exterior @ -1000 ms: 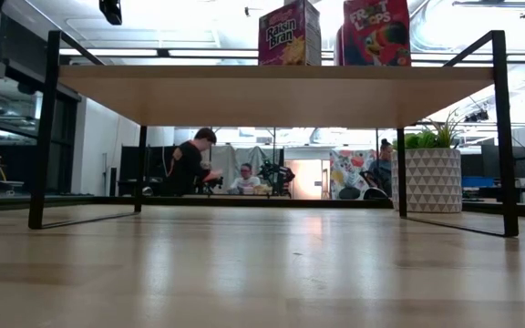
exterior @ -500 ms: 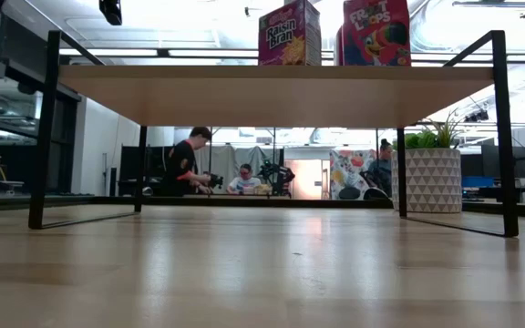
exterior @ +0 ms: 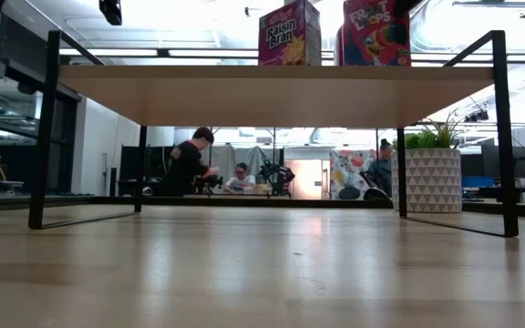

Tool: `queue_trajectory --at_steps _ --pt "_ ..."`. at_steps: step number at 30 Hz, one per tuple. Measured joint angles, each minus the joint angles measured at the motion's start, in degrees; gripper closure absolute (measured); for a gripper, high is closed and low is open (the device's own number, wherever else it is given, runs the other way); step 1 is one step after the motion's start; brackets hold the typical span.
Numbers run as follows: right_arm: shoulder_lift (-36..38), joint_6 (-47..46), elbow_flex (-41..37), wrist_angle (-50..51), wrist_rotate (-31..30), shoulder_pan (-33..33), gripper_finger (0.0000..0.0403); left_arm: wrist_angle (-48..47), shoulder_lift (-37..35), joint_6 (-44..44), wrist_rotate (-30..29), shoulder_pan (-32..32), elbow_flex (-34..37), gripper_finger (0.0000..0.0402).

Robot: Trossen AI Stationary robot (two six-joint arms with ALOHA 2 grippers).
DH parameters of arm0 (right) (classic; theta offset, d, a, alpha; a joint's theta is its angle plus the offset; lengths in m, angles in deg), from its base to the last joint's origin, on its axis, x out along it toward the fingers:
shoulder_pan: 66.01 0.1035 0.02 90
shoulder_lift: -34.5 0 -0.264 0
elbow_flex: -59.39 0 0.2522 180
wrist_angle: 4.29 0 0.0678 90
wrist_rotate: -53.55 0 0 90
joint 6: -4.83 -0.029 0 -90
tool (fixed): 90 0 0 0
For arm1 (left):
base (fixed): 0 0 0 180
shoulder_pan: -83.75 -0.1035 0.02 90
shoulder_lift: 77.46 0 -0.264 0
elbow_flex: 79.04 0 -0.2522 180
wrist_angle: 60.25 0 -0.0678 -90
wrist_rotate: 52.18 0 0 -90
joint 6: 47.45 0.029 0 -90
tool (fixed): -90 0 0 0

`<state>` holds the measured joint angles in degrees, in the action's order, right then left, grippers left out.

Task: Stack cereal on shelf
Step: Adjust the cereal boxes on the shelf

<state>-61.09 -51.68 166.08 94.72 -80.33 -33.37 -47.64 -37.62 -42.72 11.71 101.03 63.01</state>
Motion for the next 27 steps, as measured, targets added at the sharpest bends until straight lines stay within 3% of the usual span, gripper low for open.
queue_trajectory --at_steps 17,27 --pt "-0.02 0.02 -0.02 2.87 2.01 -1.9 0.0403 0.01 -0.01 0.0 0.01 0.0 0.0 0.0402" --pt "1.75 -0.06 -0.03 2.63 9.04 2.43 0.0403 0.01 0.01 0.0 -0.01 0.0 0.0 0.0402"
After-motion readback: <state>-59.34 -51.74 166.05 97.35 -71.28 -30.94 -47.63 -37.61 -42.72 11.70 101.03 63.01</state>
